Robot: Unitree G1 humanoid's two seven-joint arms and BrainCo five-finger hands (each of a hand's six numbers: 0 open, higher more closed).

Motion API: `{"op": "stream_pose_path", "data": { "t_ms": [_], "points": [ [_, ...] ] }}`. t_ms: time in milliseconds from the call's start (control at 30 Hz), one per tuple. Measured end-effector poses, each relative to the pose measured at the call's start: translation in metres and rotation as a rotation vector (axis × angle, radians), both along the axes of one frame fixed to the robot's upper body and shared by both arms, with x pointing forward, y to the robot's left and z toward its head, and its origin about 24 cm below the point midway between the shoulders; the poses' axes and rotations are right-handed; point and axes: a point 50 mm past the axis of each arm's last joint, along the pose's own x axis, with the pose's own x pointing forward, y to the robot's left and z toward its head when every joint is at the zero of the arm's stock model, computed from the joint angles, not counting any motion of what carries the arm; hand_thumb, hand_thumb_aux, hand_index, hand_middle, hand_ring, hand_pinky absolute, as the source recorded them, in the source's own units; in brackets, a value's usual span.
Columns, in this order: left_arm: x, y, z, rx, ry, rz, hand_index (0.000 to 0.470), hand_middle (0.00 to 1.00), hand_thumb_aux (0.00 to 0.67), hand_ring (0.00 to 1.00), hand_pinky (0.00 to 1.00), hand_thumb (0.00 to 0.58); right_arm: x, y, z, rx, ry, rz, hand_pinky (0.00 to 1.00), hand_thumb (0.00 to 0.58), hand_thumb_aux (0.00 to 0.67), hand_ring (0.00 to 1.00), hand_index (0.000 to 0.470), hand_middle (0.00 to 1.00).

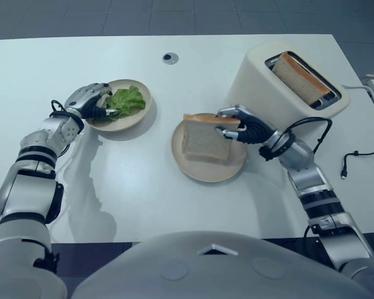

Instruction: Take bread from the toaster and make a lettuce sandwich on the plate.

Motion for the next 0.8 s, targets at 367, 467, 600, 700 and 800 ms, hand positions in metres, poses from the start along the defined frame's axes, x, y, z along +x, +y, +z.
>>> {"op": "stream_pose_path", "data": {
  "t_ms": [367,467,600,700,800],
  "points": [
    [0.003,-0.021,0.008,-0.08,-0.054,-0.124,0.47,0.0,0.67,0.0,0.0,0.58,0.007,0.007,-0.012,-0.095,-0.023,-0.022,0.0,0.0,0.0,0.0,0.0,0.0],
    [0.004,-0.035,0.025,-0.193,-0.145,-0.227,0.47,0.0,0.67,0.0,0.0,0.58,0.01,0.005,0.0,-0.056,-0.085,-0.061,0.0,0.0,0.0,0.0,0.0,0.0],
    [-0.003,-0.048,0.046,-0.382,-0.255,-0.362,0.47,0.0,0.67,0.0,0.0,0.58,0.013,-0.005,0.028,0.046,-0.22,-0.136,0.0,0.0,0.0,0.0,0.0,0.0],
    [-0.017,-0.06,0.055,-0.535,-0.283,-0.498,0.47,0.0,0.67,0.0,0.0,0.58,0.014,-0.012,0.048,0.155,-0.314,-0.189,0.0,0.0,0.0,0.0,0.0,0.0],
    [-0.029,-0.073,0.055,-0.637,-0.246,-0.622,0.47,0.0,0.67,0.0,0.0,0.58,0.013,-0.015,0.061,0.228,-0.366,-0.203,0.0,0.0,0.0,0.0,0.0,0.0]
  ]
}}
